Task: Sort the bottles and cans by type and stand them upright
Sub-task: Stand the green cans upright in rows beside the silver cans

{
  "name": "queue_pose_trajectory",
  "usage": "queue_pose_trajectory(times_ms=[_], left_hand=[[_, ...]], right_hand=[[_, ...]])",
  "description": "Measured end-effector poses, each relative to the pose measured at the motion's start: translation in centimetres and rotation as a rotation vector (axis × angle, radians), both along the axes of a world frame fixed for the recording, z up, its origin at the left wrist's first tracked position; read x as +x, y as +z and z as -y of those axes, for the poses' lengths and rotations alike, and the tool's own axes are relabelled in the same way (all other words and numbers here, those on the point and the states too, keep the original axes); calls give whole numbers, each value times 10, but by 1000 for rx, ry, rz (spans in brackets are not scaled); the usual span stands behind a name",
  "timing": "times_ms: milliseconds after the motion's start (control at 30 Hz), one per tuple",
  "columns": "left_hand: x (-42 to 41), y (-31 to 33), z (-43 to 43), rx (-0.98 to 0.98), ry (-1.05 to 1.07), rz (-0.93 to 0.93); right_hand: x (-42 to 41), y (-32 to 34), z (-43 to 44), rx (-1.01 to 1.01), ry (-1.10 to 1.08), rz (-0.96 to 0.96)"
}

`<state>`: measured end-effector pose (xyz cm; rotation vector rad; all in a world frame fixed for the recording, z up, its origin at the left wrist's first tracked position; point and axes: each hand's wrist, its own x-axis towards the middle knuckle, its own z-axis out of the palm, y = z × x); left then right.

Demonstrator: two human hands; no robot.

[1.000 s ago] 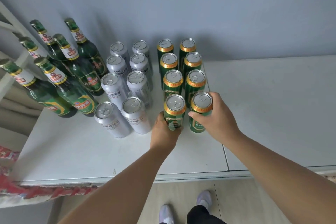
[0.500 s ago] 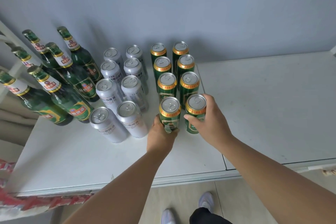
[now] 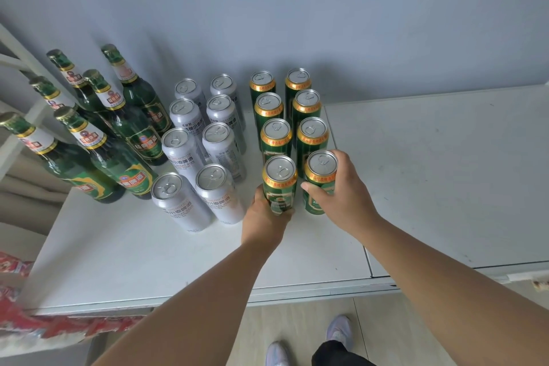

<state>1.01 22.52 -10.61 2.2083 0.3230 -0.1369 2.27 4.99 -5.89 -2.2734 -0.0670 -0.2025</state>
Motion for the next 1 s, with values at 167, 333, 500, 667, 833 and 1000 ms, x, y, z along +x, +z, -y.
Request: queue_pose_trajectory(times_ms=[167, 333, 500, 667, 833, 1000], left_hand=[[0, -1, 0, 22, -1, -8], [0, -1, -1, 32, -7, -18], [5, 2, -3, 53, -14, -67], [5, 6, -3, 7, -15, -98], [7, 19, -7, 30, -43, -127], [-5, 27, -16, 0, -75, -65]], right_hand=[[-3, 0, 2, 2, -21, -7], [-4, -2, 0, 38, -38, -24], [-6, -2, -3, 59, -61, -28], [-7, 3, -5, 68, -76, -49], [-8, 7, -5, 37, -102, -50], [-16, 11, -13, 31, -144, -22]])
